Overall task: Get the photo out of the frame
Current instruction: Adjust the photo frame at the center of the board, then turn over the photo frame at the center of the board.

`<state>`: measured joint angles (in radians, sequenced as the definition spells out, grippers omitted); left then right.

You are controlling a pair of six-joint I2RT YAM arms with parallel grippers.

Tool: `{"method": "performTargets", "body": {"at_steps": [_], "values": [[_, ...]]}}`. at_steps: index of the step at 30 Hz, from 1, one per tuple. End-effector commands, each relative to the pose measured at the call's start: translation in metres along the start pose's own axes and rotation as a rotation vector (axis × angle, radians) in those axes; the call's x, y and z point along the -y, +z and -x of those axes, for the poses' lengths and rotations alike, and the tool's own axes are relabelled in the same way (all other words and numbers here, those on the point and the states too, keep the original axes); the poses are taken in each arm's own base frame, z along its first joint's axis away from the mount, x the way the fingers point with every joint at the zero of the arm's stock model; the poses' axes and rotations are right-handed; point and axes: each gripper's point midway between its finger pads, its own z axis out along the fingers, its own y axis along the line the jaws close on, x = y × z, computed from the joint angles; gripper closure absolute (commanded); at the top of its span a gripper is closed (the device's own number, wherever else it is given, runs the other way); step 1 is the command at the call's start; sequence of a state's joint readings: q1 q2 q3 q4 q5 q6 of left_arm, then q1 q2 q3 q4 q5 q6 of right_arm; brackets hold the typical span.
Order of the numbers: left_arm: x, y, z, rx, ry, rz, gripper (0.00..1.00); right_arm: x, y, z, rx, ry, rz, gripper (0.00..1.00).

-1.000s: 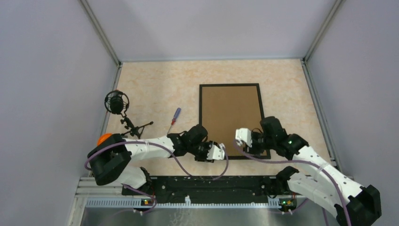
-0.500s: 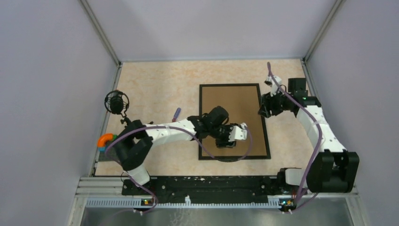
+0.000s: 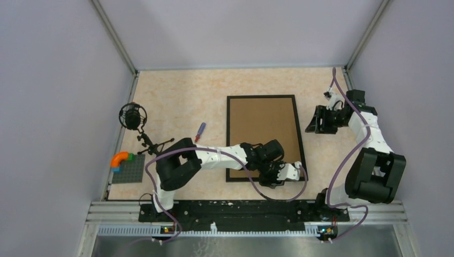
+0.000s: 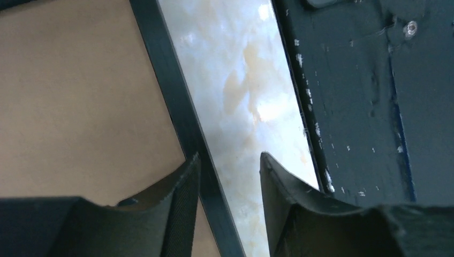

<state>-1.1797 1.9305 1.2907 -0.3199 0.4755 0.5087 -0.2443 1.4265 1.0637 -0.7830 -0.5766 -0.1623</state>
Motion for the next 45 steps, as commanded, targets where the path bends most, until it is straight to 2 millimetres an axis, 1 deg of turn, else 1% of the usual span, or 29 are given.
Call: {"method": "performTargets", "body": {"at_steps": [1, 5, 11, 12, 15, 16, 18, 19, 20, 23, 25, 27, 29, 30, 35, 36, 39, 40, 41, 42, 43, 44, 45], "values": [[-0.006, 0.009, -0.004, -0.061, -0.042, 0.061, 0.51, 0.002, -0.004, 0.013, 0.019, 0.079, 0.012, 0.47], [-0.02, 0.016, -0.025, -0.177, -0.072, 0.159, 0.53, 0.006, -0.001, 0.01, 0.007, 0.131, 0.008, 0.47], [-0.024, 0.019, -0.049, -0.31, -0.079, 0.205, 0.55, 0.009, 0.004, 0.006, -0.013, 0.184, 0.02, 0.47], [-0.024, 0.019, -0.052, -0.325, -0.077, 0.207, 0.57, 0.009, 0.005, 0.006, -0.013, 0.188, 0.021, 0.47], [-0.026, 0.02, -0.068, -0.389, -0.072, 0.22, 0.7, 0.012, 0.008, 0.005, -0.015, 0.197, 0.02, 0.47], [-0.029, 0.02, -0.075, -0.422, -0.07, 0.233, 0.72, 0.013, 0.01, 0.004, -0.018, 0.2, 0.02, 0.47], [-0.042, 0.018, -0.094, -0.499, -0.085, 0.294, 0.74, 0.015, 0.013, 0.002, -0.028, 0.213, 0.021, 0.47], [-0.052, 0.015, -0.101, -0.519, -0.095, 0.317, 0.75, 0.015, 0.016, 0.0, -0.037, 0.22, 0.026, 0.47], [-0.06, 0.013, -0.103, -0.521, -0.104, 0.33, 0.77, 0.015, 0.018, -0.001, -0.044, 0.227, 0.032, 0.44], [-0.075, 0.006, -0.094, -0.49, -0.102, 0.334, 0.82, 0.016, 0.024, -0.004, -0.07, 0.249, 0.05, 0.37], [-0.076, 0.003, -0.089, -0.493, -0.072, 0.325, 0.84, 0.015, 0.028, -0.007, -0.085, 0.261, 0.068, 0.36], [-0.078, 0.002, -0.094, -0.525, -0.058, 0.331, 0.85, 0.016, 0.031, -0.009, -0.094, 0.273, 0.077, 0.36], [-0.079, 0.0, -0.104, -0.578, -0.092, 0.346, 0.85, 0.016, 0.033, -0.009, -0.097, 0.278, 0.08, 0.36], [-0.079, -0.001, -0.108, -0.603, -0.107, 0.353, 0.84, 0.017, 0.033, -0.009, -0.097, 0.278, 0.08, 0.36], [-0.066, 0.003, -0.128, -0.684, -0.17, 0.308, 0.64, 0.019, 0.039, -0.009, -0.101, 0.289, 0.09, 0.36], [-0.063, 0.003, -0.131, -0.697, -0.176, 0.296, 0.62, 0.019, 0.04, -0.009, -0.102, 0.291, 0.094, 0.36], [-0.059, 0.004, -0.137, -0.726, -0.197, 0.274, 0.62, 0.02, 0.043, -0.01, -0.105, 0.293, 0.094, 0.36], [-0.058, 0.004, -0.138, -0.733, -0.204, 0.265, 0.64, 0.021, 0.044, -0.01, -0.105, 0.294, 0.094, 0.36], [-0.059, 0.004, -0.137, -0.732, -0.21, 0.263, 0.7, 0.022, 0.045, -0.01, -0.107, 0.295, 0.096, 0.36], [-0.061, 0.002, -0.134, -0.723, -0.218, 0.268, 0.81, 0.022, 0.046, -0.01, -0.107, 0.296, 0.098, 0.36], [-0.064, 0.001, -0.128, -0.701, -0.222, 0.277, 0.91, 0.022, 0.047, -0.011, -0.111, 0.299, 0.102, 0.36], [-0.067, -0.001, -0.119, -0.672, -0.223, 0.283, 0.98, 0.022, 0.048, -0.012, -0.115, 0.302, 0.104, 0.36], [-0.071, -0.006, -0.103, -0.626, -0.217, 0.297, 1.0, 0.022, 0.049, -0.014, -0.122, 0.306, 0.11, 0.36]]}}
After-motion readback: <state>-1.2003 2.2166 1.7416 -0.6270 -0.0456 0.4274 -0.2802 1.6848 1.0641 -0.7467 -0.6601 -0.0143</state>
